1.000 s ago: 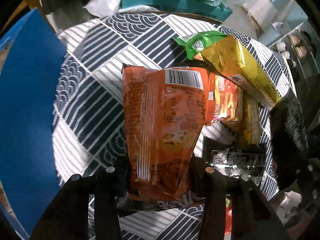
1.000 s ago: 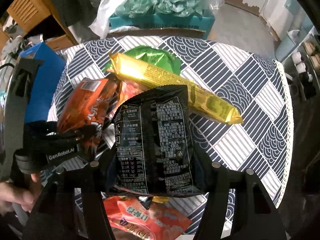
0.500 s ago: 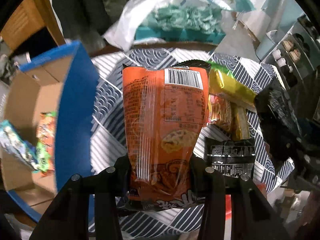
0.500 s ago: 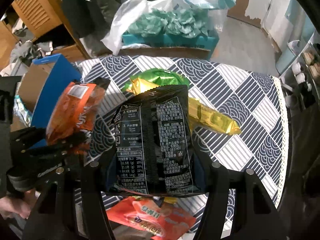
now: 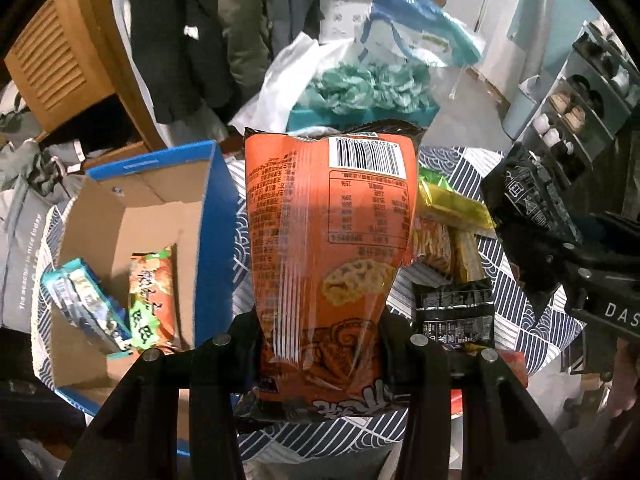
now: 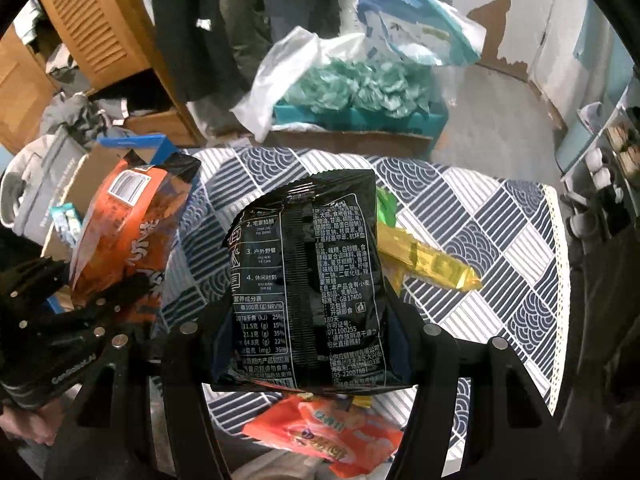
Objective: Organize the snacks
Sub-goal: 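Carry the orange bag and black packet into the cardboard box with both grippers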
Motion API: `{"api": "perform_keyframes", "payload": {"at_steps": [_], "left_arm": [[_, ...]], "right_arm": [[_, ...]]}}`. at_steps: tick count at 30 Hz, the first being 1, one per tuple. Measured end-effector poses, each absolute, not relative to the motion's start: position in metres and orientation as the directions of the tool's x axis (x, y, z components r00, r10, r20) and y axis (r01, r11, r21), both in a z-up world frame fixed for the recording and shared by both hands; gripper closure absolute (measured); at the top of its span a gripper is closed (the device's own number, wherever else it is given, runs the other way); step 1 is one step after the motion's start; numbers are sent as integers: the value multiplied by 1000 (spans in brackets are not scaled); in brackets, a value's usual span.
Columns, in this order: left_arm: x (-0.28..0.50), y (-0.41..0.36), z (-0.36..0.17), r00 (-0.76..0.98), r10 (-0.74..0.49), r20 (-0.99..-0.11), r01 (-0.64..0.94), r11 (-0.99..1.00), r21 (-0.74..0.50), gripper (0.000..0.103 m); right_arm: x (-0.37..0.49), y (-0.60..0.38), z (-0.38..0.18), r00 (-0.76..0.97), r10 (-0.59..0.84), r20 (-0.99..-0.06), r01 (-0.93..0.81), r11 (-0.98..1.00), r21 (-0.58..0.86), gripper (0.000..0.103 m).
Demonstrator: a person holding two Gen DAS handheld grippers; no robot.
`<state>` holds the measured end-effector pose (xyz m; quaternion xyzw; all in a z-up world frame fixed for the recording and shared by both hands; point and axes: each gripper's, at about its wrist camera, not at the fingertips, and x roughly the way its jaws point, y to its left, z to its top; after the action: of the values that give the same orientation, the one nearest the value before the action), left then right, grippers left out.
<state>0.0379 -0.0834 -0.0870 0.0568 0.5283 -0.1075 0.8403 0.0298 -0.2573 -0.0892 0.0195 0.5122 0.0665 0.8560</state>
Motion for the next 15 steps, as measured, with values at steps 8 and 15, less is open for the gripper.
{"api": "perform_keyframes", "payload": {"at_steps": [8, 15], "left_arm": [[31, -66, -70, 449, -131, -884, 225, 974, -29, 57], [29, -49, -62, 469, -125, -874, 209, 978, -27, 57]], "right_arm": [[25, -238, -73, 490, 159, -857, -138, 985, 105, 40], [26, -223, -67, 497, 177, -849, -165, 980, 108, 40]]}}
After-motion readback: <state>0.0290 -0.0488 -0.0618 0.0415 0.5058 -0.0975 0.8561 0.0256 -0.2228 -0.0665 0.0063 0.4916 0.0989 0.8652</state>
